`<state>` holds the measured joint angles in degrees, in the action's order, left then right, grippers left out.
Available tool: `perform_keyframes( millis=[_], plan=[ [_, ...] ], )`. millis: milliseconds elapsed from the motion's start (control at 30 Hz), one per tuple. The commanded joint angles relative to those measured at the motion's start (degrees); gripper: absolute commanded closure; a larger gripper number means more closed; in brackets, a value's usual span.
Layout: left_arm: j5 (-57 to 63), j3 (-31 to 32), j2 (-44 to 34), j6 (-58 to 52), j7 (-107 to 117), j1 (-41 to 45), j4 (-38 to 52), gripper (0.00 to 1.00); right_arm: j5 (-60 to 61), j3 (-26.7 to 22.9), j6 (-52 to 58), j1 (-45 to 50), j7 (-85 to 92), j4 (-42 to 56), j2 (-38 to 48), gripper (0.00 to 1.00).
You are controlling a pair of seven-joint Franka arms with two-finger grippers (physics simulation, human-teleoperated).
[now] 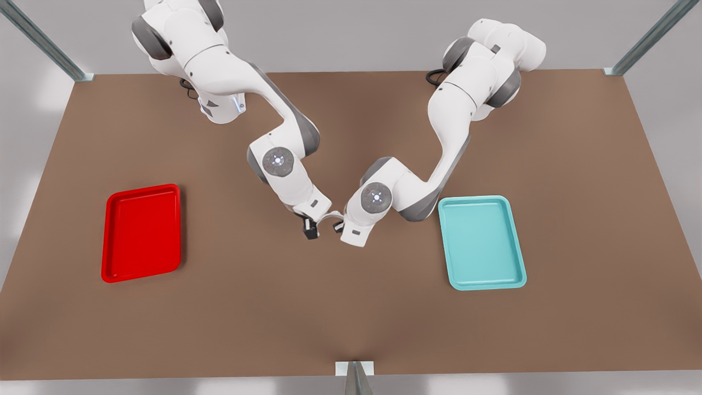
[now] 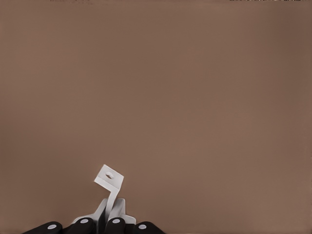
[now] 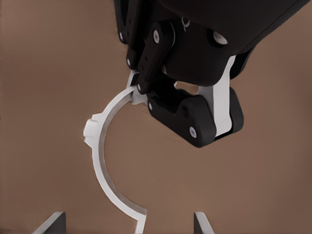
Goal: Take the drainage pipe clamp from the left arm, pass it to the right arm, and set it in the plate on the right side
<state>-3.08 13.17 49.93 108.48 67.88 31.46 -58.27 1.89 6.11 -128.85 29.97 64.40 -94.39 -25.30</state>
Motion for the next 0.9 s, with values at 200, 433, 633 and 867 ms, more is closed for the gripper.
perform_keyframes(
  millis=[200,433,633,867],
  plan=[
    [-0.2,0.0,0.0,0.6,5.5,0.0,0.2,0.79,6.4,0.0,-3.0,-0.1,18.8,0.2,-2.6,0.02],
    [-0.1,0.0,0.3,1.6,5.8,0.1,0.2,0.79,6.7,0.1,-3.8,0.2,18.7,0.3,-4.3,0.02],
    [-0.1,0.0,0.3,1.9,5.7,0.1,0.2,0.79,6.9,0.1,-4.9,0.1,18.7,0.6,-5.5,0.02],
    [-0.1,0.0,0.3,2.0,5.7,0.1,0.2,0.79,6.7,0.1,-6.2,0.1,18.7,0.7,-6.8,0.24]
  ],
)
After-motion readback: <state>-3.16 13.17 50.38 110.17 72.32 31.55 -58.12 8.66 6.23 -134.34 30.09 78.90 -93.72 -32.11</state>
